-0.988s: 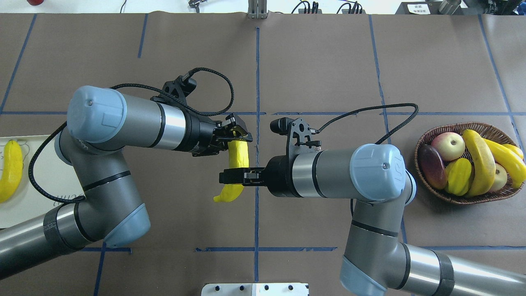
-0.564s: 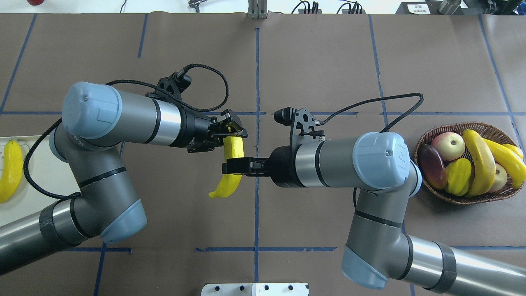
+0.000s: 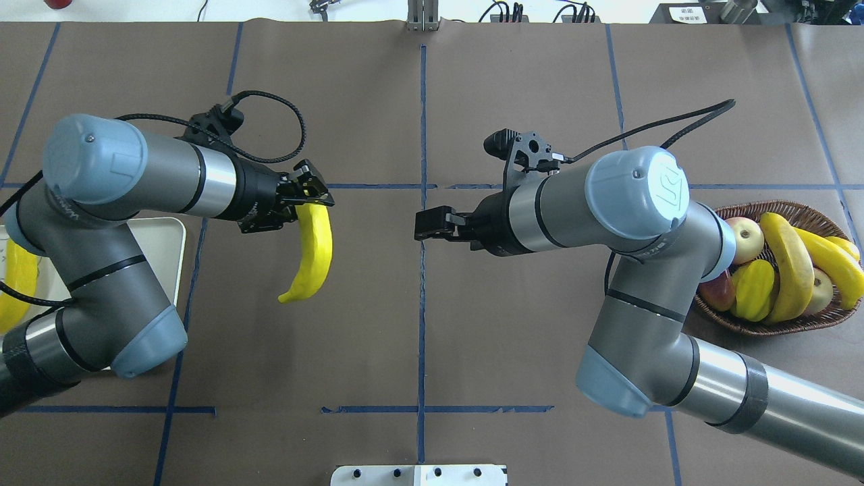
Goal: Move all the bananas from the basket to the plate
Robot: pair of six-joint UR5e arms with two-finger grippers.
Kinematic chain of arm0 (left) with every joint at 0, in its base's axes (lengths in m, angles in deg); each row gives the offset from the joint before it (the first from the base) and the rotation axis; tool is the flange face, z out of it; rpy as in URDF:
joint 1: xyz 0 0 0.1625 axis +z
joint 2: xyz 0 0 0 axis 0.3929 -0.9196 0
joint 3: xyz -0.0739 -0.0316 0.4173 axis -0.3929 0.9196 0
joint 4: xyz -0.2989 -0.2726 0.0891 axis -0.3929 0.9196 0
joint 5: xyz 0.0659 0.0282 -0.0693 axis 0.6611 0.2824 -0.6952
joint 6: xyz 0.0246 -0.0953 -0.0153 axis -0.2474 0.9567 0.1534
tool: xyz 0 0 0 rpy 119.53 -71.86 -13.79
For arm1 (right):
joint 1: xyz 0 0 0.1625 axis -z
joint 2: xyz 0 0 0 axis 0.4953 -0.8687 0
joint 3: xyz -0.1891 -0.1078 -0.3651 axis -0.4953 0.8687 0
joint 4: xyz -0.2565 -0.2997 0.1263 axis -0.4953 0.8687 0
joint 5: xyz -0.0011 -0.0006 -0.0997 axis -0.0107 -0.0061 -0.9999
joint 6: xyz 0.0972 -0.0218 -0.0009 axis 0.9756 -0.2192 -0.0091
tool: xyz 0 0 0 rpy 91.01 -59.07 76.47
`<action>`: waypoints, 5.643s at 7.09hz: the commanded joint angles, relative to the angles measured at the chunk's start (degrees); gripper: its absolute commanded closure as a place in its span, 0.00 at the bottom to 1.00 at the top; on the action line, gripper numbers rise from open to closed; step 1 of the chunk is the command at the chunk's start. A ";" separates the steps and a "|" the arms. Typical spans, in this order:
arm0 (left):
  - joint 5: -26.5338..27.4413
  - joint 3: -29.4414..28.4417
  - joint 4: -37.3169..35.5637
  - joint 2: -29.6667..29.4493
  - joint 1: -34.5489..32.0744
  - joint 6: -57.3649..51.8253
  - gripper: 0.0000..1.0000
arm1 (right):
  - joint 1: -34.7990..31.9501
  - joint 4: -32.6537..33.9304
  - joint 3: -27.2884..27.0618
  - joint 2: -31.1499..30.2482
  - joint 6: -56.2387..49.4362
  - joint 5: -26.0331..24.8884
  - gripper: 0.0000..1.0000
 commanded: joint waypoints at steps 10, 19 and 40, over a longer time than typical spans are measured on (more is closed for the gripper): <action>-0.22 0.20 -5.29 30.41 -7.64 -21.29 1.00 | -22.36 33.16 0.28 -0.90 -40.43 14.56 0.00; -0.22 -8.76 1.92 29.72 -12.12 -22.75 0.92 | -22.98 33.52 -0.16 -1.25 -41.42 14.56 0.00; -20.00 3.71 -22.07 24.53 -28.04 -62.21 0.00 | -36.08 31.93 -1.30 -21.16 -65.57 19.31 0.00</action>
